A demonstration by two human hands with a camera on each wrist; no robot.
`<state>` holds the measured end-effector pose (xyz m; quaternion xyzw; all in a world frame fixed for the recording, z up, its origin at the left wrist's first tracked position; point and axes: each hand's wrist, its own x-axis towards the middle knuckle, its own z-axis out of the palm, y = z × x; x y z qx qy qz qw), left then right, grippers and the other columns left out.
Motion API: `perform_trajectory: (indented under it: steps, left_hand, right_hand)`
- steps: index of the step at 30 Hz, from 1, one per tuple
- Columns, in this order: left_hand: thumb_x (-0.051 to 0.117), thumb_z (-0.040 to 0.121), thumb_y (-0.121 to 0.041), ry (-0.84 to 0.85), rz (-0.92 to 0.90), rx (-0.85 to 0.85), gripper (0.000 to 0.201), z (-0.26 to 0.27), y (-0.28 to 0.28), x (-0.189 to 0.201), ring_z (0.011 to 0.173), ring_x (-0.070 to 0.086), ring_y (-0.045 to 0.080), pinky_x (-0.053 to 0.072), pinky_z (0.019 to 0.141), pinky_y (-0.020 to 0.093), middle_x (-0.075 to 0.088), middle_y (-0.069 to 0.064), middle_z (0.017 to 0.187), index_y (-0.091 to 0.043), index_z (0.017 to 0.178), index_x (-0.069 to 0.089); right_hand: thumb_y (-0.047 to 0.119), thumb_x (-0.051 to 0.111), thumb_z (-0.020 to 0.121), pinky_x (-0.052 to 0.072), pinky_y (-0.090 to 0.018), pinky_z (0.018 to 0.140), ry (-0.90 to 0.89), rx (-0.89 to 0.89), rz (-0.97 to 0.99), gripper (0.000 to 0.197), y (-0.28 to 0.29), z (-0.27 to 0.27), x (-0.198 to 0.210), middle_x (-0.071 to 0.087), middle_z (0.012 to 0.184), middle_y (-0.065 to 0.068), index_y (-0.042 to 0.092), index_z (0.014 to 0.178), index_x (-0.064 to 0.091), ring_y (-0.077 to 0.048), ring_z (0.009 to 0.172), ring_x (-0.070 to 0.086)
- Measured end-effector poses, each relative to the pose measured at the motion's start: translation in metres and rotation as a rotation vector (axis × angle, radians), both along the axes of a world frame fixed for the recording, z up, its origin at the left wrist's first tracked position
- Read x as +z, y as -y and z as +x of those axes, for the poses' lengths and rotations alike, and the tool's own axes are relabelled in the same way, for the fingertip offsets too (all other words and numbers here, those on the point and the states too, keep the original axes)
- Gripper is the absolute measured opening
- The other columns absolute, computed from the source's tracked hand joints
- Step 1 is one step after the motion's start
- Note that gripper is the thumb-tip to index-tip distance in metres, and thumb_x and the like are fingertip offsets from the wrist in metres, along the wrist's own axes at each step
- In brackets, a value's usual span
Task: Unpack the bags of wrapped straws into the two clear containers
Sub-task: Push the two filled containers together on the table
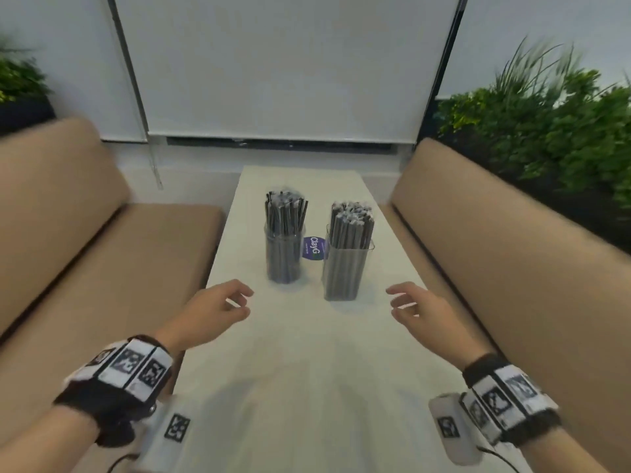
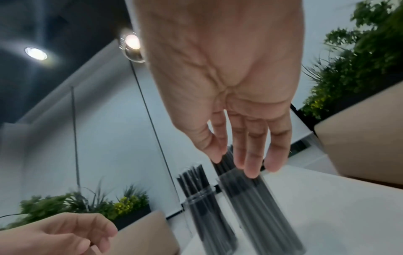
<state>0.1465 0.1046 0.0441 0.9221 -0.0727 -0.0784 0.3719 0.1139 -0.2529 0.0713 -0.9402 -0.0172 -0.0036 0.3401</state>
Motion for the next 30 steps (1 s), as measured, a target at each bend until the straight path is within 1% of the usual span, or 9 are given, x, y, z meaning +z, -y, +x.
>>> perform_trajectory:
  steps: [2,4,7,10,16,21,26,28,30]
  left_hand:
    - [0.062,0.091,-0.014,0.012,0.013,0.088,0.021,0.032,0.014,-0.006,0.079,0.061,0.02,0.052,0.073,0.034,0.062,0.006,0.109,-0.029,0.104,0.056]
    - [0.062,0.091,-0.012,0.044,0.062,0.158,0.032,0.06,0.026,-0.009,0.084,0.058,0.023,0.05,0.082,0.036,0.059,0.014,0.119,-0.016,0.121,0.054]
    - [0.064,0.09,-0.016,0.05,0.122,0.216,0.057,0.092,0.043,-0.007,0.109,0.056,0.03,0.045,0.097,0.038,0.051,0.019,0.131,-0.009,0.14,0.039]
    - [0.07,0.086,-0.024,0.035,0.072,0.281,0.078,0.124,0.052,-0.006,0.13,0.046,0.034,0.04,0.107,0.045,0.042,0.021,0.144,-0.009,0.149,0.026]
    - [0.084,0.072,-0.03,-0.029,-0.15,0.381,0.118,0.173,0.058,-0.014,0.142,0.034,0.033,0.034,0.113,0.049,0.027,0.019,0.157,-0.009,0.154,0.002]
    - [0.088,0.067,-0.023,-0.065,-0.327,0.394,0.129,0.198,0.061,-0.032,0.146,0.024,0.03,0.028,0.117,0.047,0.016,0.011,0.162,-0.016,0.155,-0.006]
    - [0.094,0.053,-0.032,0.005,-0.407,0.336,0.134,0.22,0.064,-0.044,0.139,0.038,0.02,0.031,0.115,0.04,0.033,0.004,0.156,-0.024,0.154,0.007]
    - [0.094,0.056,-0.024,0.053,-0.428,0.326,0.123,0.224,0.071,-0.048,0.127,0.048,0.015,0.035,0.108,0.032,0.045,-0.001,0.145,-0.019,0.151,0.017]
    - [0.093,0.059,-0.023,0.087,-0.42,0.338,0.105,0.225,0.078,-0.046,0.118,0.053,0.014,0.039,0.104,0.034,0.054,-0.002,0.135,-0.016,0.144,0.031]
  right_hand:
    - [0.011,0.061,0.091,0.045,-0.012,0.059,-0.033,-0.048,0.044,0.04,0.005,0.037,-0.007,0.061,0.121,-0.01,0.02,0.129,0.052,-0.023,0.093,0.063]
    - [0.015,0.067,0.088,0.045,-0.021,0.077,-0.039,-0.049,0.085,0.059,0.006,0.068,-0.014,0.052,0.134,-0.014,0.016,0.141,0.04,-0.025,0.11,0.057]
    - [0.022,0.078,0.079,0.034,-0.033,0.106,-0.047,-0.047,0.166,0.093,0.006,0.11,-0.019,0.035,0.151,-0.013,0.013,0.152,0.02,-0.026,0.138,0.038]
    - [0.026,0.082,0.074,0.026,-0.035,0.114,-0.067,-0.024,0.198,0.109,0.005,0.145,-0.021,0.022,0.159,-0.01,0.012,0.154,0.01,-0.023,0.145,0.026]
    - [0.023,0.086,0.069,0.027,-0.037,0.116,-0.171,0.079,0.286,0.117,0.01,0.2,-0.025,0.019,0.161,-0.003,0.016,0.155,0.008,-0.021,0.146,0.024]
    - [0.011,0.088,0.066,0.038,-0.027,0.102,-0.224,0.208,0.328,0.102,0.01,0.231,-0.037,0.048,0.14,0.004,0.021,0.147,0.027,-0.016,0.13,0.046]
    - [0.013,0.088,0.063,0.045,-0.02,0.09,-0.223,0.244,0.312,0.088,0.01,0.248,-0.048,0.059,0.127,0.006,0.023,0.138,0.042,-0.013,0.119,0.056]
    - [0.017,0.09,0.061,0.041,-0.015,0.082,-0.2,0.223,0.288,0.094,0.01,0.251,-0.052,0.056,0.128,0.004,0.021,0.139,0.039,-0.013,0.119,0.053]
    - [0.024,0.092,0.056,0.04,-0.015,0.083,-0.168,0.212,0.27,0.099,0.011,0.251,-0.054,0.055,0.13,0.004,0.022,0.139,0.038,-0.013,0.12,0.052]
